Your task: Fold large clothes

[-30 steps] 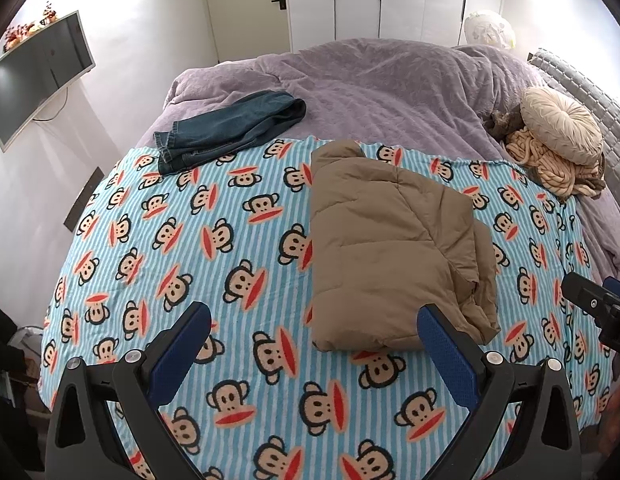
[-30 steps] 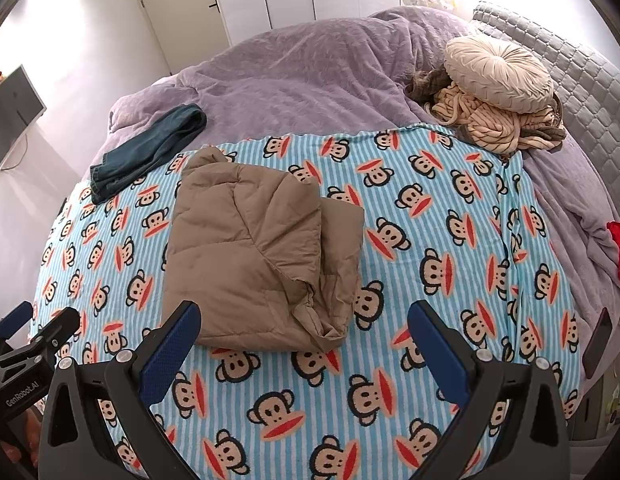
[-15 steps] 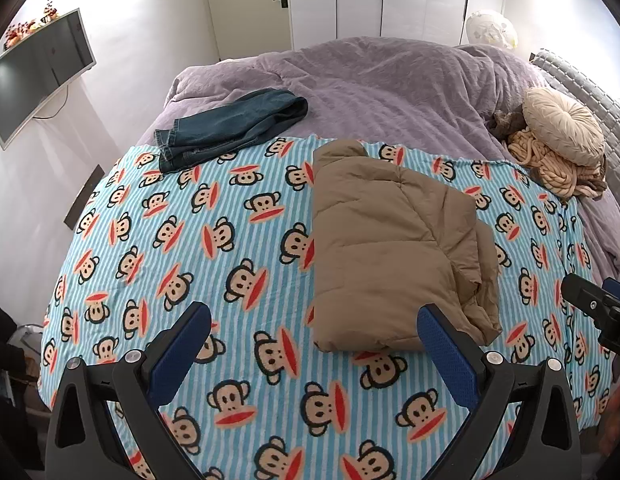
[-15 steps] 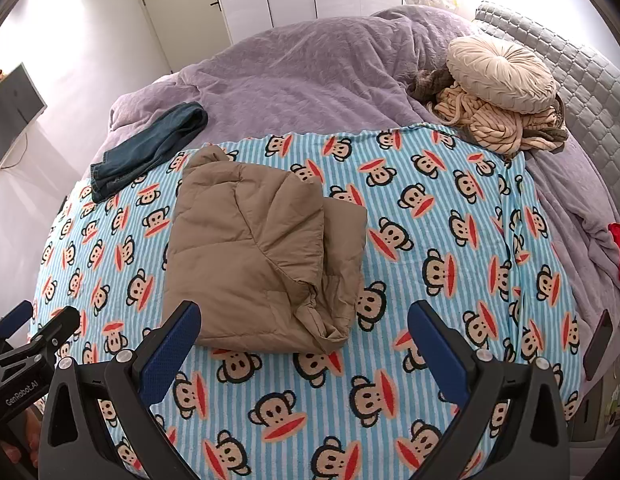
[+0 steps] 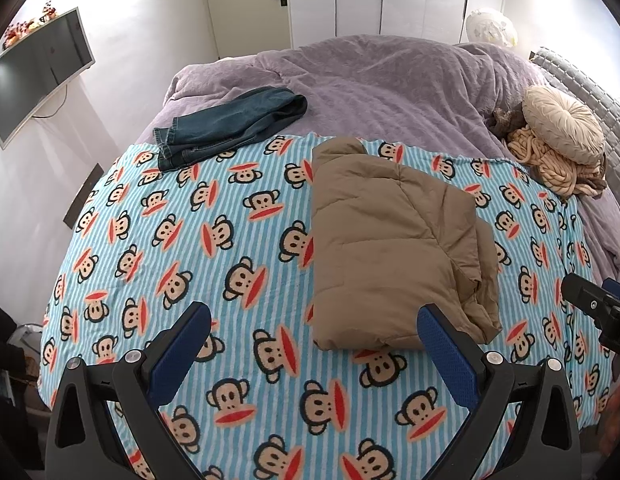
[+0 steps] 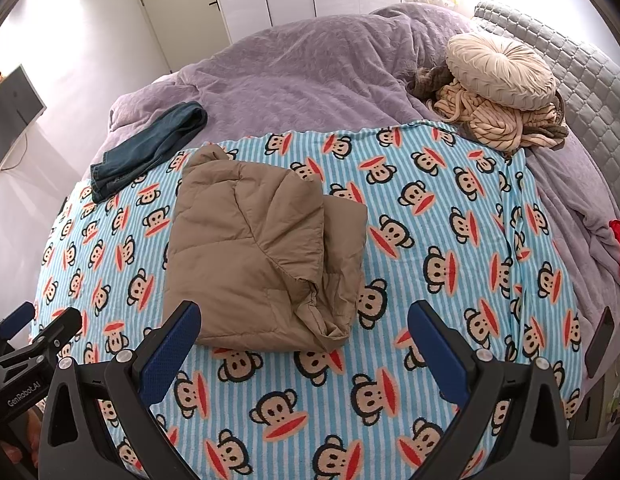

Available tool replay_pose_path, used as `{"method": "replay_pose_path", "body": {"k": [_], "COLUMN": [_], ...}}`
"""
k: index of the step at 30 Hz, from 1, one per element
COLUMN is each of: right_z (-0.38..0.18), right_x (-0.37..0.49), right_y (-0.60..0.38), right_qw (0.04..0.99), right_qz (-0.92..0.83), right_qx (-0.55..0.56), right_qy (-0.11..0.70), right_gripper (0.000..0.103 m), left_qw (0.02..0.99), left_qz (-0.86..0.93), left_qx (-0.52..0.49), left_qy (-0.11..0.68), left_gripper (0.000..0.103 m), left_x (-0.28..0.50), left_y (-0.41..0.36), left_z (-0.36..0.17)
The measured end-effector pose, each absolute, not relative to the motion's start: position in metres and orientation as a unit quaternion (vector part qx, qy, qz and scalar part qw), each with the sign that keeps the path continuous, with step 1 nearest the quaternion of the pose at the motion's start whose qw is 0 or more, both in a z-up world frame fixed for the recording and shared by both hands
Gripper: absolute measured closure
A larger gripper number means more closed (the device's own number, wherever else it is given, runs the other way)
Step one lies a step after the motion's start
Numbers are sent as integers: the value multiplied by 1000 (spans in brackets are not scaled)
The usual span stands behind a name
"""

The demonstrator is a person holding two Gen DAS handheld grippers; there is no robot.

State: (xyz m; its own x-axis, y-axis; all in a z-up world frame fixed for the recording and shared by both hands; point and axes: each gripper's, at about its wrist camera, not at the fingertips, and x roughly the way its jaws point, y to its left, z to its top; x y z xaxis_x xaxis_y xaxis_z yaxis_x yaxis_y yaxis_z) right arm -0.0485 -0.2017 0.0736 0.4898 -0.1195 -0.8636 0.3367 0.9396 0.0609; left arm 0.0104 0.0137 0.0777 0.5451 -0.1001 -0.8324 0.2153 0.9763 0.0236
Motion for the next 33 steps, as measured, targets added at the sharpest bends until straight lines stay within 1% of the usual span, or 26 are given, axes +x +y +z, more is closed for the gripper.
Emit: {"method": "replay_pose_path", "body": {"k": [33], "right_z": [73], "right_x": [-48], "right_y": [-202], "right_qw": [856], "right_qz": [-132], "right_qx": [112], "right_qy": [488], "right_gripper": [0], "left_qw": [877], "left_qz": [-87], "left_qx": [61], "left_qy": [469], "left_gripper": [0], "left_x": [7], "left_y": [14], "left_z": [74]}}
